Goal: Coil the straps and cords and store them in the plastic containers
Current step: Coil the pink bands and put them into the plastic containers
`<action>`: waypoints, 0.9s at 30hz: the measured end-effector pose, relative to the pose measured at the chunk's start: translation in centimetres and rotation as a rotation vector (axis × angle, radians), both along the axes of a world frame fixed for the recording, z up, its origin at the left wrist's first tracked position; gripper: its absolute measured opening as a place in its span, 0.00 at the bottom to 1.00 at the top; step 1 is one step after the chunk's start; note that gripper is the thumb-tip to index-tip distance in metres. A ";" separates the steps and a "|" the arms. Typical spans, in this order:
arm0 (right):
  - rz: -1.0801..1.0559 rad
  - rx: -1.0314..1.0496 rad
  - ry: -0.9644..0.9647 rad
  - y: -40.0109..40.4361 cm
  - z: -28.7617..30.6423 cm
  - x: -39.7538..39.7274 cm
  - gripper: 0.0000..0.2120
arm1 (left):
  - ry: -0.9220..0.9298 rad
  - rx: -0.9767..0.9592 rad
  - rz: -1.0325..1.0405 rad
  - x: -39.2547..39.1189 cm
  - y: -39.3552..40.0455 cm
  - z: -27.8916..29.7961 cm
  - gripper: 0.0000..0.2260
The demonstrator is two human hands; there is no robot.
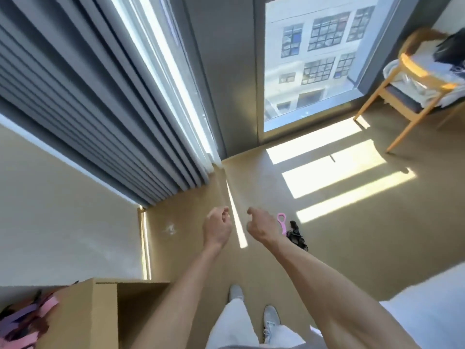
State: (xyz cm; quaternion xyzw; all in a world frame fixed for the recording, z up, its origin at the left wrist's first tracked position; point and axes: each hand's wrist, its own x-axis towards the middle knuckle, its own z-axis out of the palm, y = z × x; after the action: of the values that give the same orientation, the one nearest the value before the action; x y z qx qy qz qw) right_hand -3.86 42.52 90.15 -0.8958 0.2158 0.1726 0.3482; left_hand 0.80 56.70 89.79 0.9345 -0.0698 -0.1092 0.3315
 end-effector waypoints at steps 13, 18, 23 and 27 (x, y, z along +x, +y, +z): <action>-0.286 -0.087 0.117 -22.7 -7.8 3.2 0.17 | 0.126 0.037 -0.413 8.9 -23.2 -11.2 0.12; -0.289 -0.064 0.204 -27.4 -14.2 6.0 0.19 | 0.170 0.098 -0.444 12.6 -27.6 -17.7 0.12; -0.279 0.005 0.262 -29.2 -19.9 7.2 0.10 | 0.220 0.139 -0.375 13.4 -29.7 -22.8 0.12; -0.258 0.009 0.270 -30.1 -25.4 7.4 0.08 | 0.253 0.169 -0.333 12.4 -30.7 -27.6 0.13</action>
State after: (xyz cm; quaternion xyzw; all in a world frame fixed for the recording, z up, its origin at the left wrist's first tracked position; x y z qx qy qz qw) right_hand 3.55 12.43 64.78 -0.8277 0.3732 0.2462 0.3391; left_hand 13.17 26.01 62.19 0.9133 -0.1718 -0.2842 0.2357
